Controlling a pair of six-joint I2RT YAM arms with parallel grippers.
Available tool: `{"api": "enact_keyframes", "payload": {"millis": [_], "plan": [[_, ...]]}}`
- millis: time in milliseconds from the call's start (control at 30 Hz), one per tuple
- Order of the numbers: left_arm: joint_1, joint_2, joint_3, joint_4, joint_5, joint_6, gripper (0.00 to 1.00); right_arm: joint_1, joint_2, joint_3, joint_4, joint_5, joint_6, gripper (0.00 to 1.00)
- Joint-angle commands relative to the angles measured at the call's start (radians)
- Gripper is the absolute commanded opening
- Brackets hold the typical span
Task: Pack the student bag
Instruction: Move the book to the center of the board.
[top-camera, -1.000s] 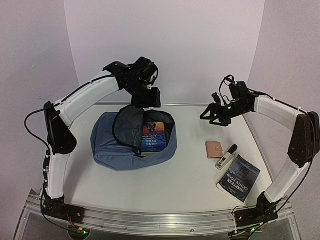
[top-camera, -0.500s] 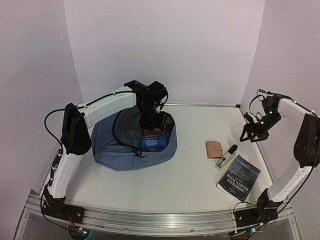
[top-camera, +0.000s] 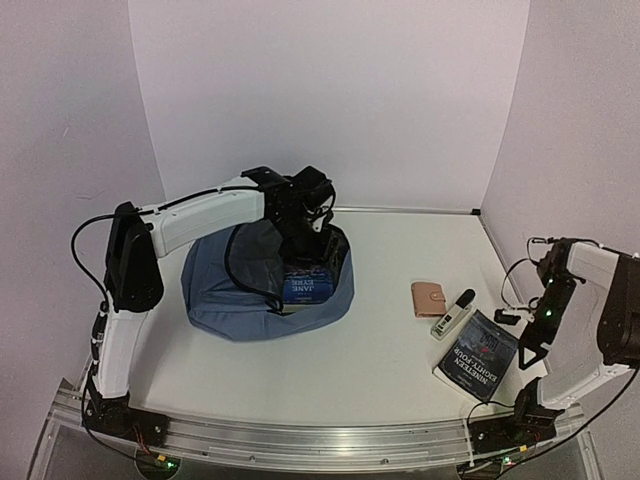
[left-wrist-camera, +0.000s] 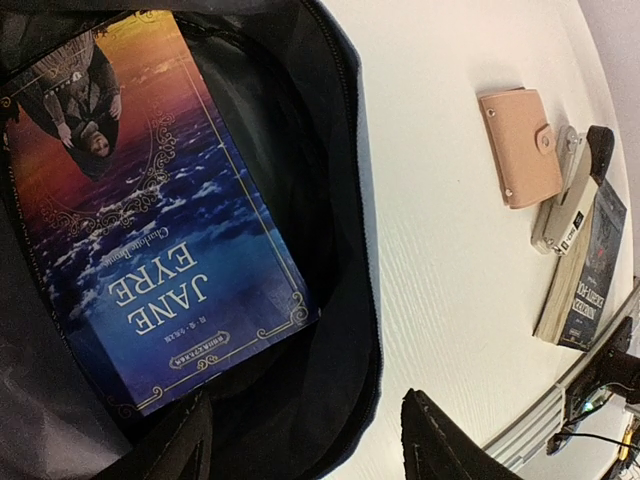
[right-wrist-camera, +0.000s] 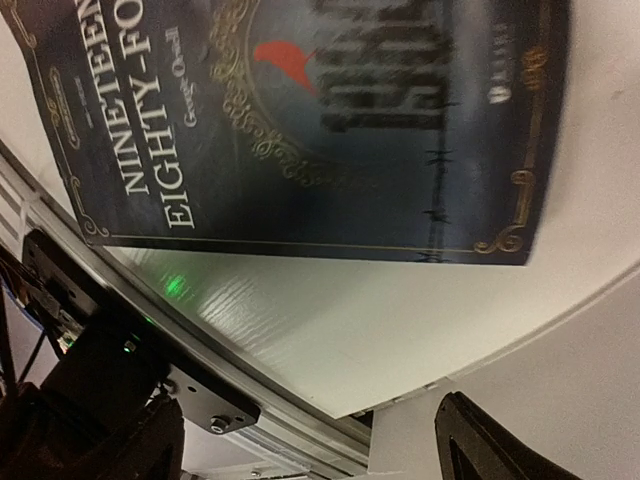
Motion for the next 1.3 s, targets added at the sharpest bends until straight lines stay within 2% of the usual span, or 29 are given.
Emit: {"api": "enact_keyframes", "payload": {"millis": [0, 133, 333, 533, 800, 1133, 1267], "plan": [[0.002, -0.109, -0.062, 0.088, 0.027, -0.009, 0.65, 0.007, 0.039, -0.077, 0.156, 0.049, -0.037, 0.87], [0.001, -0.143, -0.114, 0.122, 0.042, -0.011, 0.65, 0.042, 0.117, -0.096, 0.24, 0.019, 0.041, 0.86], [-0.006, -0.172, -0.148, 0.148, 0.05, 0.0, 0.65, 0.188, 0.139, -0.076, 0.305, -0.043, 0.226, 0.85], [-0.02, -0.171, -0.162, 0.161, 0.07, 0.018, 0.65, 0.374, 0.188, 0.005, 0.349, -0.117, 0.433, 0.85], [-0.046, -0.111, -0.106, 0.17, 0.158, 0.048, 0.61, 0.545, 0.305, 0.153, 0.382, -0.209, 0.683, 0.83], [-0.127, -0.001, -0.032, 0.166, 0.232, 0.051, 0.58, 0.566, 0.305, 0.276, 0.258, -0.413, 0.822, 0.84], [-0.173, -0.009, -0.072, 0.199, 0.221, 0.033, 0.58, 0.558, 0.294, 0.295, 0.177, -0.403, 0.855, 0.84]]}}
